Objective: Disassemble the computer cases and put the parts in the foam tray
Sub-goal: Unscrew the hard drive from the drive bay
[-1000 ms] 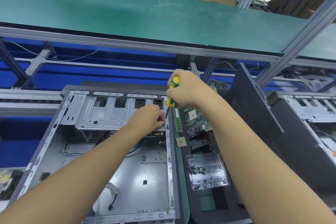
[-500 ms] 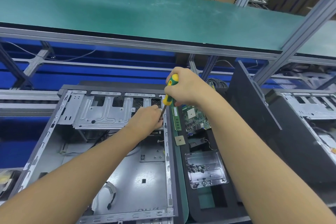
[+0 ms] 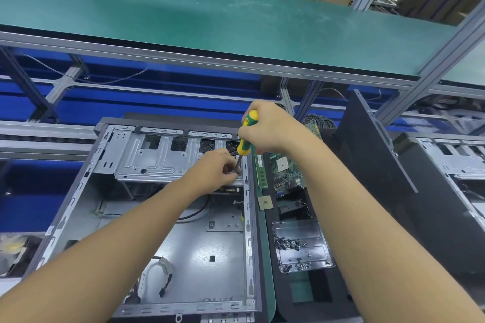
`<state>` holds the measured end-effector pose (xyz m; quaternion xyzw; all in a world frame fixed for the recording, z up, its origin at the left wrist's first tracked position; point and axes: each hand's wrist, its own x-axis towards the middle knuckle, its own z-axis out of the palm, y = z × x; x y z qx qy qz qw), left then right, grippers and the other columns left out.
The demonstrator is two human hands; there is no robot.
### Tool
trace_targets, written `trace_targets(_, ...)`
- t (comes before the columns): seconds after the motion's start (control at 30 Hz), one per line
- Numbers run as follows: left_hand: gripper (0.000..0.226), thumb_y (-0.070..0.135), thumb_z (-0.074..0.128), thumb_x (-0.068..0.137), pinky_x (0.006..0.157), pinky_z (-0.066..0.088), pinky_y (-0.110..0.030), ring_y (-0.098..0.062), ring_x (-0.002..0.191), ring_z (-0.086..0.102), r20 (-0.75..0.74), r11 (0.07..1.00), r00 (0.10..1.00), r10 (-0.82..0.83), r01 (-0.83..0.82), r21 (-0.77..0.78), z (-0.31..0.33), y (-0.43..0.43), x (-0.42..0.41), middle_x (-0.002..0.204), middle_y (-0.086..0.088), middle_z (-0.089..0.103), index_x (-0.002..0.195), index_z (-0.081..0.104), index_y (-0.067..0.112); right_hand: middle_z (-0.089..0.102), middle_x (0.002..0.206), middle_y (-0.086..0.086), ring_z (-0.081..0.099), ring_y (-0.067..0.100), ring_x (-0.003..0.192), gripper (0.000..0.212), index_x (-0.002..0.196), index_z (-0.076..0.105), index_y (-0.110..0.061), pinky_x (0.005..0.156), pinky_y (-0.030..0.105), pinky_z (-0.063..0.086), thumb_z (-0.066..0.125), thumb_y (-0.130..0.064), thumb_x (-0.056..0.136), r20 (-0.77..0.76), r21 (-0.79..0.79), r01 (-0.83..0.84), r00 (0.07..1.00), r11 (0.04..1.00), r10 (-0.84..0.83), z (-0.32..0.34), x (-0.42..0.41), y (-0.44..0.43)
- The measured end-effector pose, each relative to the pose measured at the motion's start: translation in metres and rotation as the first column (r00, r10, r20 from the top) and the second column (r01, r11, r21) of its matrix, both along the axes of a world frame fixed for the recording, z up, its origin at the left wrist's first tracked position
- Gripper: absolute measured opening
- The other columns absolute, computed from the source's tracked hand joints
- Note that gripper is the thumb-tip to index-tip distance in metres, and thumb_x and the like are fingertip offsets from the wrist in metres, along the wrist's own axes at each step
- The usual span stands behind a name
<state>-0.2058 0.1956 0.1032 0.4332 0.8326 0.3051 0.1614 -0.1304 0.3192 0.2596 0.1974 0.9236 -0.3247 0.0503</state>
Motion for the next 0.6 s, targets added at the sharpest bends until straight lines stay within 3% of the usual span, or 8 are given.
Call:
trace_targets(0.07,0.008,0.021,0.069,0.087,0.08,0.051,-0.033,-0.017,0.084,0.06,-0.022,0.999,0.999,0.028,-0.028,-0.02,-0.001,0.004,0.002,0.097,-0.001,0.061,0.082,0.069,0.026,0.066,0.097,0.011,0.073,0.031,0.077,0.024,0.108,0.053,-0.013,0.072,0.049,0.062,0.061,-0.024,0.088,0.0,0.013,0.009,1.0,1.0,-0.009,-0.001,0.001,0.002)
trace_targets(0.13,0.007,0.024,0.069,0.087,0.082,0.051,-0.035,-0.018,0.085,0.06,-0.053,0.998,0.998,0.043,-0.046,-0.046,-0.003,0.008,0.003,0.097,0.0,0.06,0.091,0.071,0.018,0.067,0.097,0.012,0.073,0.032,0.078,0.025,0.108,0.053,-0.012,0.072,0.047,0.061,0.061,-0.024,0.088,-0.003,0.016,0.017,1.0,1.0,-0.017,-0.002,0.002,0.004)
trace_targets(0.2,0.007,0.023,0.068,0.087,0.081,0.048,-0.028,-0.014,0.087,0.058,-0.009,0.999,1.0,0.007,-0.008,-0.033,-0.004,0.003,0.0,0.099,0.004,0.058,0.093,0.066,0.024,0.067,0.097,0.012,0.073,0.031,0.079,0.026,0.108,0.053,-0.012,0.07,0.045,0.06,0.062,-0.025,0.087,-0.015,0.008,0.013,1.0,1.0,-0.013,-0.003,0.004,0.004)
trace_targets(0.3,0.029,0.008,0.063,0.085,0.078,0.044,-0.016,-0.004,0.089,0.057,0.069,0.998,0.998,0.011,-0.015,0.065,-0.001,-0.022,-0.012,0.1,0.013,0.057,0.1,0.063,0.032,0.067,0.096,0.007,0.073,0.028,0.081,0.025,0.106,0.053,-0.014,0.066,0.042,0.059,0.062,-0.025,0.086,-0.06,0.001,-0.024,0.998,1.0,0.024,-0.003,0.003,0.002)
trace_targets(0.37,0.036,0.0,0.058,0.084,0.082,0.047,-0.018,-0.003,0.092,0.059,0.078,0.986,0.99,0.115,-0.124,0.114,0.0,-0.043,-0.026,0.101,0.013,0.06,0.101,0.068,0.03,0.067,0.094,0.005,0.072,0.025,0.076,0.022,0.103,0.052,-0.014,0.056,0.033,0.055,0.061,-0.025,0.086,-0.099,-0.008,-0.052,0.994,0.999,0.051,-0.004,-0.001,-0.004)
trace_targets(0.47,0.041,-0.003,0.055,0.085,0.084,0.052,-0.029,-0.013,0.093,0.063,0.144,0.976,0.973,0.179,-0.194,0.099,-0.003,-0.071,-0.042,0.1,0.012,0.068,0.099,0.073,0.031,0.067,0.091,0.005,0.07,0.025,0.07,0.021,0.102,0.051,-0.014,0.055,0.032,0.052,0.061,-0.025,0.088,-0.129,-0.005,-0.106,0.986,0.994,0.104,-0.007,-0.01,-0.018)
trace_targets(0.6,0.041,0.003,0.061,0.091,0.081,0.049,-0.019,-0.002,0.09,0.066,0.309,0.983,0.946,0.1,-0.143,0.12,-0.001,-0.082,-0.041,0.096,0.019,0.072,0.094,0.071,0.043,0.066,0.091,0.008,0.062,0.024,0.066,0.023,0.106,0.048,-0.013,0.056,0.036,0.051,0.06,-0.025,0.09,-0.101,-0.017,-0.147,0.984,0.989,0.145,-0.013,-0.02,-0.033)
